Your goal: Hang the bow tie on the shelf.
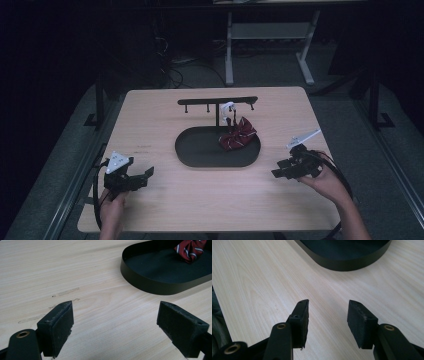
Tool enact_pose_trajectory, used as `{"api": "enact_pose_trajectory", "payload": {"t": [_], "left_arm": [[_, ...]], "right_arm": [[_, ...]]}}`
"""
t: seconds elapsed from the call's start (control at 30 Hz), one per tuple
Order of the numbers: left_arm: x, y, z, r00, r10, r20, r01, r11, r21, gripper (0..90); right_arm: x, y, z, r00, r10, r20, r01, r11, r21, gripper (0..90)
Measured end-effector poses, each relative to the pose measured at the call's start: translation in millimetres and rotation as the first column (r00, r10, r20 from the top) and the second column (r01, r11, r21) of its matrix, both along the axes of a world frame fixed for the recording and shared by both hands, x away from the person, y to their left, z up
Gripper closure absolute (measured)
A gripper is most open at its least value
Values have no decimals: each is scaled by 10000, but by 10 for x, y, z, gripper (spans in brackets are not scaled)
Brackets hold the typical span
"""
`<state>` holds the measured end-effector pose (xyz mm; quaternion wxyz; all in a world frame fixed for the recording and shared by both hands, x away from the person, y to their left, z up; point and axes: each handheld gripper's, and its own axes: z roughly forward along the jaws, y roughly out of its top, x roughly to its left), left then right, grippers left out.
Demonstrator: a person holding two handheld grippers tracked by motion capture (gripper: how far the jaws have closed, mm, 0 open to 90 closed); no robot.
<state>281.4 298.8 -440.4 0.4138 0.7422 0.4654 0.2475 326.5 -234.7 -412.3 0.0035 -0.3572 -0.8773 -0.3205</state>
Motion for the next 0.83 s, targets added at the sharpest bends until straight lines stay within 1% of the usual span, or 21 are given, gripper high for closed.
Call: {"api": "enact_pose_trajectory", "payload": {"t": [0.1, 0.23, 0.33, 0.57, 0.83], "left_arm": [[3, -7, -4, 10000, 12, 5, -12, 10000, -35, 136], [-1, -16, -2, 10000, -45, 36, 45, 10000, -9, 136], [0, -22, -1, 10000, -68, 23, 68, 10000, -12, 136], [-3, -32, 5, 9999, -140, 53, 140, 9999, 40, 135], [-6, -40, 6, 9999, -148, 38, 148, 9999, 30, 136]], "right_arm": [[-29, -19, -32, 10000, -21, -12, 21, 10000, -5, 509], [-67, -44, -63, 10000, -62, 25, 62, 9999, 119, 509], [-112, -55, -104, 9998, -185, -39, 185, 9997, 153, 509], [-190, -61, -182, 9996, -242, -128, 246, 9993, 281, 504], [-276, -35, -237, 9996, -271, -32, 272, 9994, 235, 497]]}}
